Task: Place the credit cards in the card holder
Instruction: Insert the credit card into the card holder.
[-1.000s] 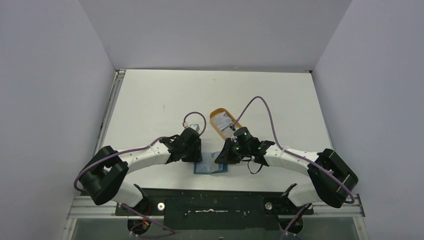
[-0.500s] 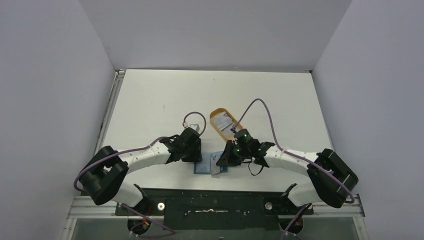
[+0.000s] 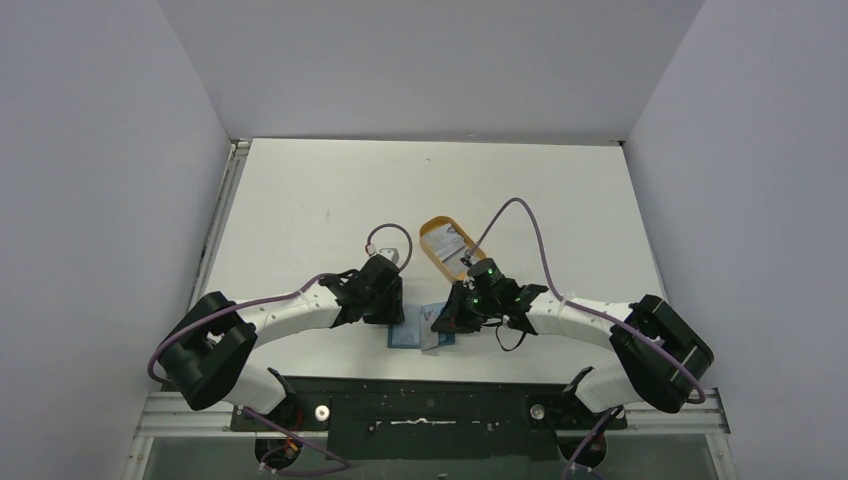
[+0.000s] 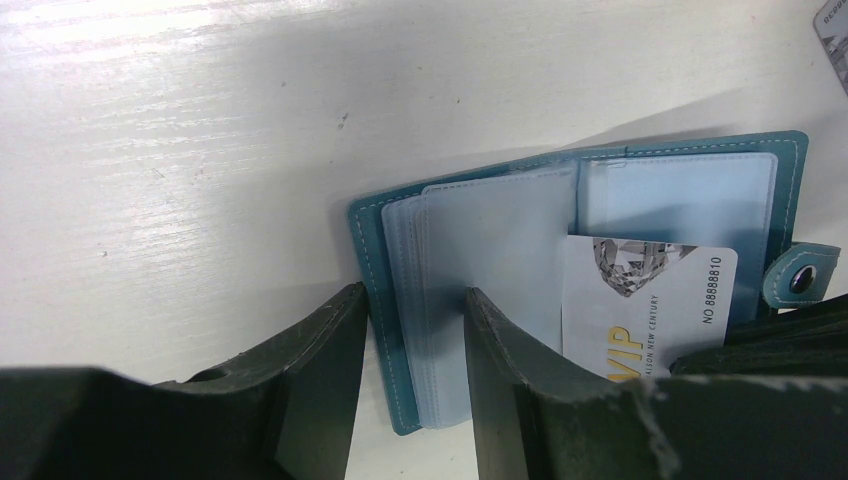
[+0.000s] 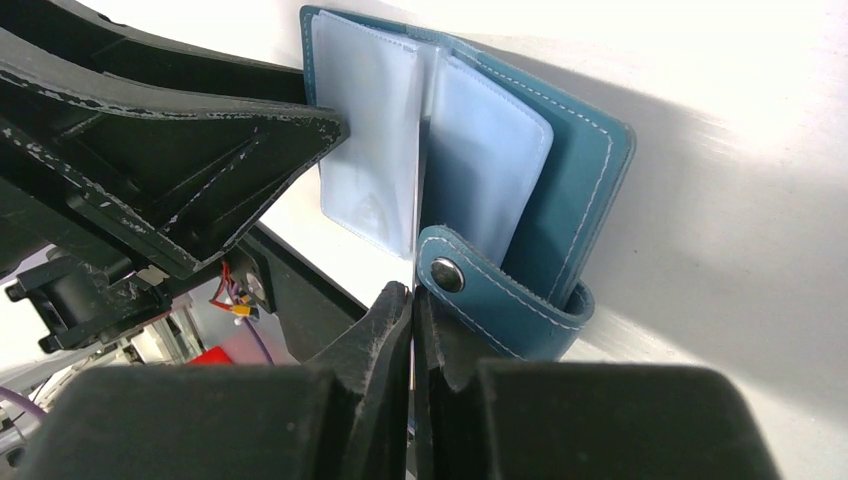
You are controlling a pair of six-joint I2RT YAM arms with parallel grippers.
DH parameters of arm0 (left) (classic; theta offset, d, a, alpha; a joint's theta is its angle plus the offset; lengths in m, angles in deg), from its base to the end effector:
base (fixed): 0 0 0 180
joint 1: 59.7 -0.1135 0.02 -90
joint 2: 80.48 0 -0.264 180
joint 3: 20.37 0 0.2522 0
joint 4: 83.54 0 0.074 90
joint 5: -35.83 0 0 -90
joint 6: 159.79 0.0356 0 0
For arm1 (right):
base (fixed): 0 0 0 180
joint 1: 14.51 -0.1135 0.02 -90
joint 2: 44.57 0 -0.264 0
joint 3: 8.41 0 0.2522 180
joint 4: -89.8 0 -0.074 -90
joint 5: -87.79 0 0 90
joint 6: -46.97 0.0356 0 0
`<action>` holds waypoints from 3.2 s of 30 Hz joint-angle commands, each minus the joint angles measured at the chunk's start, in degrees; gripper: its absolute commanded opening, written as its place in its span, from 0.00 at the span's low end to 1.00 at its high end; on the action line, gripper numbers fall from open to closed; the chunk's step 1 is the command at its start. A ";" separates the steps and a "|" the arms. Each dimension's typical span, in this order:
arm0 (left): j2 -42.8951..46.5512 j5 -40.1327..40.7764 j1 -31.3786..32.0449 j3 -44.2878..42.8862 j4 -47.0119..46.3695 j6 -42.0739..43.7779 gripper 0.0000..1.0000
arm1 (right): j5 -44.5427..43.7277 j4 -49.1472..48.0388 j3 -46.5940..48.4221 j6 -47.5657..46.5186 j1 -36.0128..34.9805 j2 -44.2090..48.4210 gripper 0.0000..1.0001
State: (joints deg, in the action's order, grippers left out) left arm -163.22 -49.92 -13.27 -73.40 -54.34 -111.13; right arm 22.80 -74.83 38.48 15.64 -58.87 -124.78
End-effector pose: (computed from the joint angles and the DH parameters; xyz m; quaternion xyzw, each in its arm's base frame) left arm 0.1827 -0.1882 0.1566 0.0328 0.9622 -0.1599 0.2178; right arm 0.1725 0.1897 0.1553 0.0380 0.9159 0.3956 0.0557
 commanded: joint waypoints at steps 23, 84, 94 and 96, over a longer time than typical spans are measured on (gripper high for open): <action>-0.93 0.34 0.23 0.41 4.23 0.82 0.36 | 0.38 -7.02 -0.75 0.84 -0.80 -3.28 0.00; 11.54 3.62 -4.45 7.54 4.10 -6.57 0.25 | -12.28 -7.85 2.33 5.32 -3.63 -11.40 0.00; 3.15 -1.71 -4.86 6.75 -1.16 -5.29 0.01 | -12.27 -7.84 4.28 4.96 -4.86 -12.94 0.00; 2.60 -2.64 -4.80 6.88 -2.17 -5.17 0.00 | -12.19 -7.89 4.67 4.96 -5.09 -13.34 0.00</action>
State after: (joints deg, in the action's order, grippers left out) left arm -157.49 -48.91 -18.18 -67.08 -53.53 -117.08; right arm 14.32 -85.39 41.78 22.55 -62.82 -136.17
